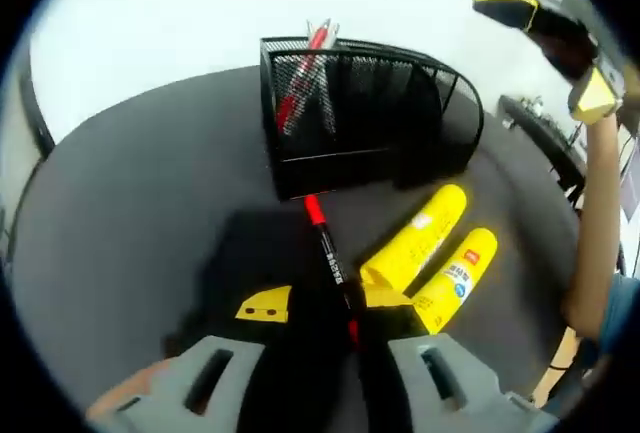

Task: Pick up pens and glue sticks and place them into the holder.

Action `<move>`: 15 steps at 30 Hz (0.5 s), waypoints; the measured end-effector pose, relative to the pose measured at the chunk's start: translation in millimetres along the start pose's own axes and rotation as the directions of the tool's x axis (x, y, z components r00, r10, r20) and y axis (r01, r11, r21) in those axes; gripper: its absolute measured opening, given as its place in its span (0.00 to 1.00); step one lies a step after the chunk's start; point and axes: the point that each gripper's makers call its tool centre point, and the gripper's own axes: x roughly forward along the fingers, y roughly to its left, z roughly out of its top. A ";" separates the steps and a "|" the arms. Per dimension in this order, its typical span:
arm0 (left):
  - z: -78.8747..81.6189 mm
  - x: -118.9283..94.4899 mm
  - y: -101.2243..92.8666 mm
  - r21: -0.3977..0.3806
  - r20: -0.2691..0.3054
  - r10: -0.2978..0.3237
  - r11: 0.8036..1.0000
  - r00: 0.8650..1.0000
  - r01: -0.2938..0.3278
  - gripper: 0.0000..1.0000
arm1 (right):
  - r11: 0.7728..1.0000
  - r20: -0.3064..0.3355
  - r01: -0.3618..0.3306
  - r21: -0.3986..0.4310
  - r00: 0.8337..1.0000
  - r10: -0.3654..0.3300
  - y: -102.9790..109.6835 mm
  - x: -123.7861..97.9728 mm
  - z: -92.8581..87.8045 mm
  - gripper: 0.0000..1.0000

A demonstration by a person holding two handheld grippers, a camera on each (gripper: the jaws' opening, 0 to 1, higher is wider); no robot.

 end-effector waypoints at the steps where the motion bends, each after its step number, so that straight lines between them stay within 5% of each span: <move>1: 0.3 1.5 -0.6 0.029 -0.011 0.013 1.000 1.000 -0.012 0.21 | 1.000 -0.010 -0.001 -0.006 1.000 0.001 0.5 1.0 -1.0 0.36; 7: 30.8 15.6 36.8 0.080 -0.034 0.080 0.994 0.996 -0.077 0.06 | 1.000 -0.039 -0.011 -0.012 0.999 0.010 1.6 5.8 -6.3 0.36; 15: 24.3 2.5 43.2 0.049 0.022 0.093 0.994 0.995 -0.094 0.04 | 1.000 -0.045 -0.005 -0.007 0.999 0.004 0.2 5.7 -7.9 0.36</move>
